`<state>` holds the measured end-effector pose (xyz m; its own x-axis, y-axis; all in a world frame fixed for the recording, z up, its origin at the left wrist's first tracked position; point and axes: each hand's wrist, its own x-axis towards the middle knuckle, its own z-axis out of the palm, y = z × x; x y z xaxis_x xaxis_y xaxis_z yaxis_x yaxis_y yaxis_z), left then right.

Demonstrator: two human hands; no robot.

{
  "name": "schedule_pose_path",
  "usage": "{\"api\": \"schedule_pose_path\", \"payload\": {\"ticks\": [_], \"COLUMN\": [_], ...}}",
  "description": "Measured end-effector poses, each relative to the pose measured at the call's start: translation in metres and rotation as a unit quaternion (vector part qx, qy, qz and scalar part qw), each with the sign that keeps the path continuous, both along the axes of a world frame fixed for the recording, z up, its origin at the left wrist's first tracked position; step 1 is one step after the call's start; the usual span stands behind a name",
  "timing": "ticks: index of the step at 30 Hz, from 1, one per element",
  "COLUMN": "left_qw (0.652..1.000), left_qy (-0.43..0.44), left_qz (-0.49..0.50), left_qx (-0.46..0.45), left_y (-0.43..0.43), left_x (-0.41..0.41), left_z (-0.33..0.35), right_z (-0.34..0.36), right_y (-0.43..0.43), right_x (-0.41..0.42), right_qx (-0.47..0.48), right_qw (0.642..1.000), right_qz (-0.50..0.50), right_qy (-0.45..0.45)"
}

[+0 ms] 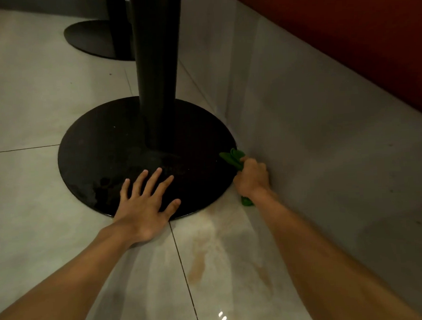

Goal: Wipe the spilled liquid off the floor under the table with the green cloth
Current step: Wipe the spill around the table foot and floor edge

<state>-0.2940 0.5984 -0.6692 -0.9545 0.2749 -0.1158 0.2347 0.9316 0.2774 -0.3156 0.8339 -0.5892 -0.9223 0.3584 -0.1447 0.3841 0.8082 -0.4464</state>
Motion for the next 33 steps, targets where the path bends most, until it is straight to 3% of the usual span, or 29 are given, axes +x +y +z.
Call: {"api": "schedule_pose_path", "payload": {"ticks": [7, 10, 13, 17, 20, 24, 29, 33], "left_qw": [1.0, 1.0, 1.0, 0.999, 0.999, 1.0, 1.0, 0.999], "left_qy": [-0.008, -0.011, -0.014, -0.02, -0.025, -0.027, -0.027, -0.03], "left_qz": [-0.001, -0.002, -0.008, -0.009, -0.009, -0.002, -0.003, -0.006], "left_qx": [0.0, 0.006, 0.013, 0.023, 0.02, 0.009, -0.003, -0.011], "left_y": [0.0, -0.001, -0.003, -0.003, -0.003, -0.002, -0.001, -0.001], "left_x": [0.0, -0.001, -0.001, -0.002, -0.001, -0.003, -0.004, -0.003], "left_z": [0.0, 0.001, 0.001, 0.002, 0.002, 0.001, -0.003, 0.001], "right_z": [-0.032, -0.039, -0.037, -0.015, 0.0, -0.012, -0.069, -0.068], "right_y": [-0.051, -0.078, -0.082, -0.051, -0.019, 0.036, 0.077, 0.055], "right_x": [0.087, 0.126, 0.146, 0.149, 0.134, 0.116, 0.131, 0.159], "right_qx": [-0.026, -0.029, -0.065, -0.129, -0.133, 0.032, 0.085, 0.042], "right_qw": [0.999, 0.99, 0.973, 0.96, 0.963, 0.958, 0.974, 0.986], "right_qz": [0.015, 0.11, 0.215, 0.246, 0.205, 0.141, 0.131, 0.016], "right_qy": [0.018, 0.083, 0.061, 0.029, 0.116, 0.248, 0.167, 0.162]}}
